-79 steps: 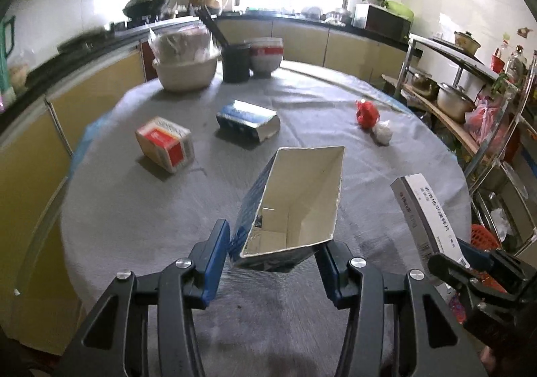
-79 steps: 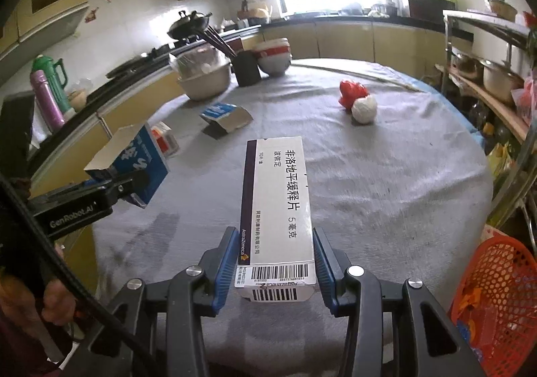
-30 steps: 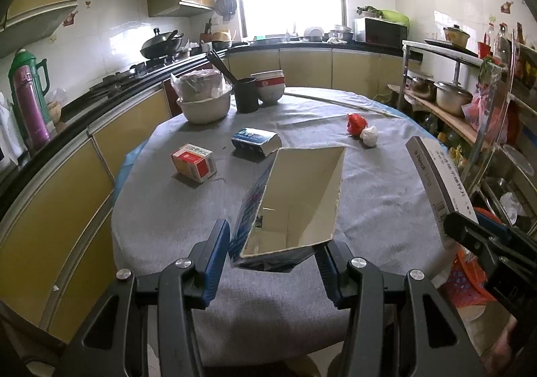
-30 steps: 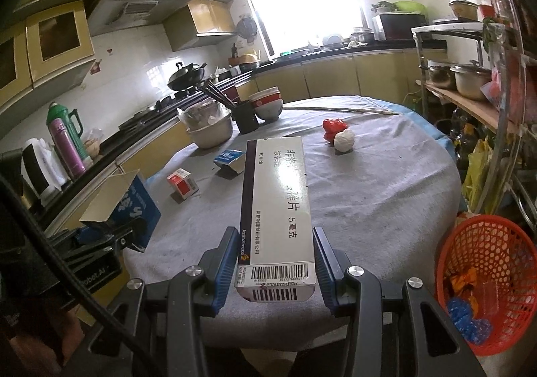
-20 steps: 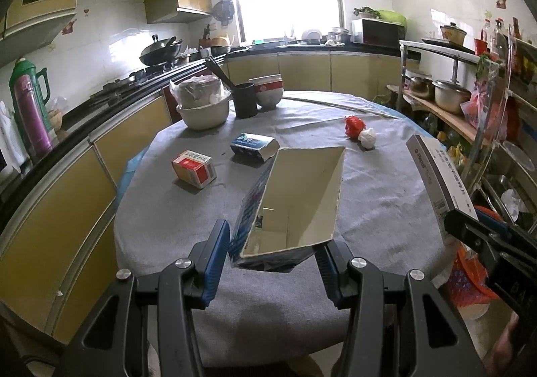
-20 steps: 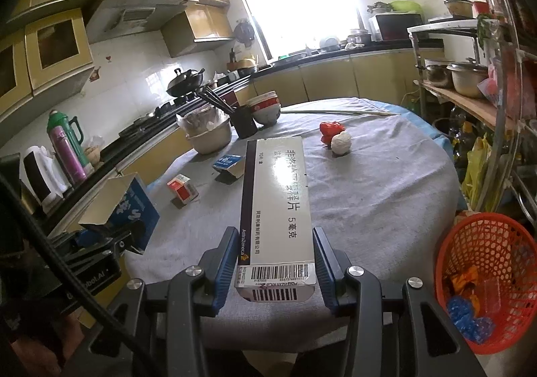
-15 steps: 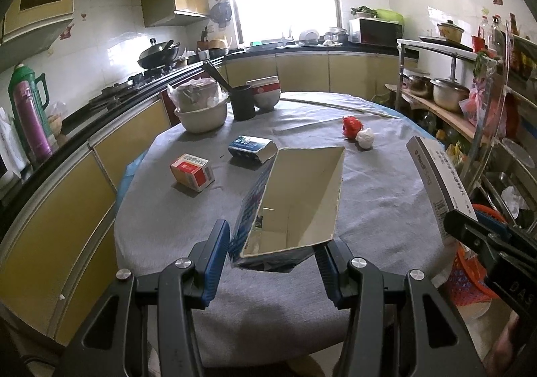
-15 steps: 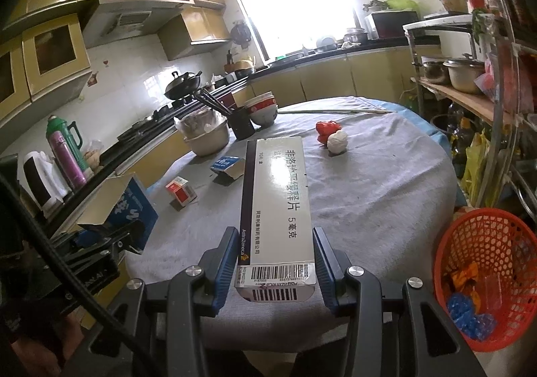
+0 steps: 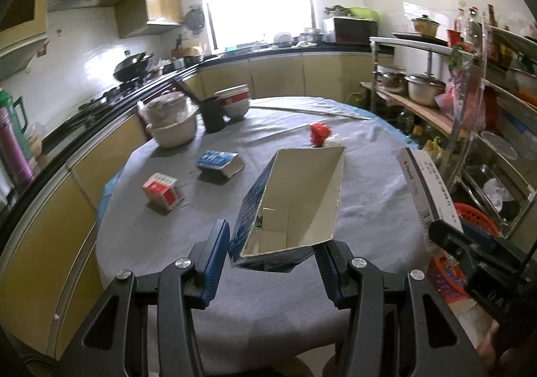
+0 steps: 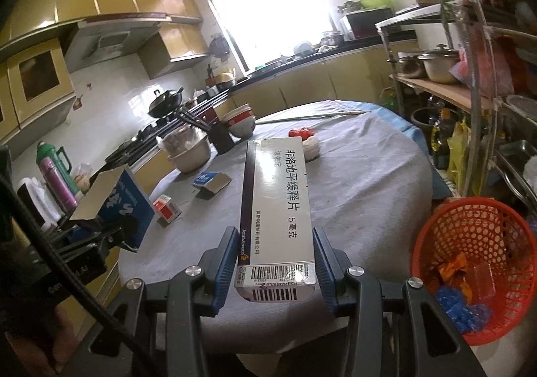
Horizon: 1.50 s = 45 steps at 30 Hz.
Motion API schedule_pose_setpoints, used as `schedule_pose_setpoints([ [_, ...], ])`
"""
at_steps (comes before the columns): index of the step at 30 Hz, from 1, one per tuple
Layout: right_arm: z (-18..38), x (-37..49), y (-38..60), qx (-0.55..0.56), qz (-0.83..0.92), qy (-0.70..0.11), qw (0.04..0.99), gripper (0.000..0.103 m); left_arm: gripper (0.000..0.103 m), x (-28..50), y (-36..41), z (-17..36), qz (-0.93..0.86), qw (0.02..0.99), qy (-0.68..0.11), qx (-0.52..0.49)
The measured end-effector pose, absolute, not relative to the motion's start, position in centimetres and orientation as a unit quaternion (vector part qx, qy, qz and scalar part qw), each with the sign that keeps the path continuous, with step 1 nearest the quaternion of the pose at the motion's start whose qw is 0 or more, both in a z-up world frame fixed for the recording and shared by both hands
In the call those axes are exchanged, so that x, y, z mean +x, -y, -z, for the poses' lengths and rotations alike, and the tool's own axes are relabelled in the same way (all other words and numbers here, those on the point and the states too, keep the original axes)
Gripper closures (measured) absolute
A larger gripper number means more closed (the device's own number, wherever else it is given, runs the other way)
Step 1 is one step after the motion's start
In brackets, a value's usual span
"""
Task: Collect trash
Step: 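Carry the torn carton and medicine box to the red basket and release both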
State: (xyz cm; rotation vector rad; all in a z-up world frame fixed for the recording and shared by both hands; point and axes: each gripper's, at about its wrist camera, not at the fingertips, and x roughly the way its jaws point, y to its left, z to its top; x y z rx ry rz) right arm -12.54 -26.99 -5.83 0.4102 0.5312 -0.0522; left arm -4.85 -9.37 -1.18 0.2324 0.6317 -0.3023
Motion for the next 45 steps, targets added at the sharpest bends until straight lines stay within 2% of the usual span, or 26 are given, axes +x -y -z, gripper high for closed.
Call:
schedule_pose_setpoints([
  [11, 5.7, -16.1, 34.1, 0.231, 0.116, -0.229, 0.938, 0.056, 0.051, -4.1, 17.4, 0.3, 0.228, 0.916, -0.304, 0.129],
  [25, 9.0, -21.3, 45.4, 0.311, 0.246, -0.221, 0.891, 0.056, 0.051, -5.9, 28.3, 1.6, 0.333, 0.867, -0.315, 0.195],
  [35, 12.5, -23.8, 50.0, 0.351, 0.297, -0.246, 0.853, 0.056, 0.051, -7.6, 35.0, 4.3, 0.419, 0.809, -0.337, 0.238],
  [45, 14.3, -22.6, 50.8, 0.362, 0.292, -0.269, 0.844, 0.056, 0.051, -7.1, 37.8, 7.8, 0.444, 0.771, -0.379, 0.254],
])
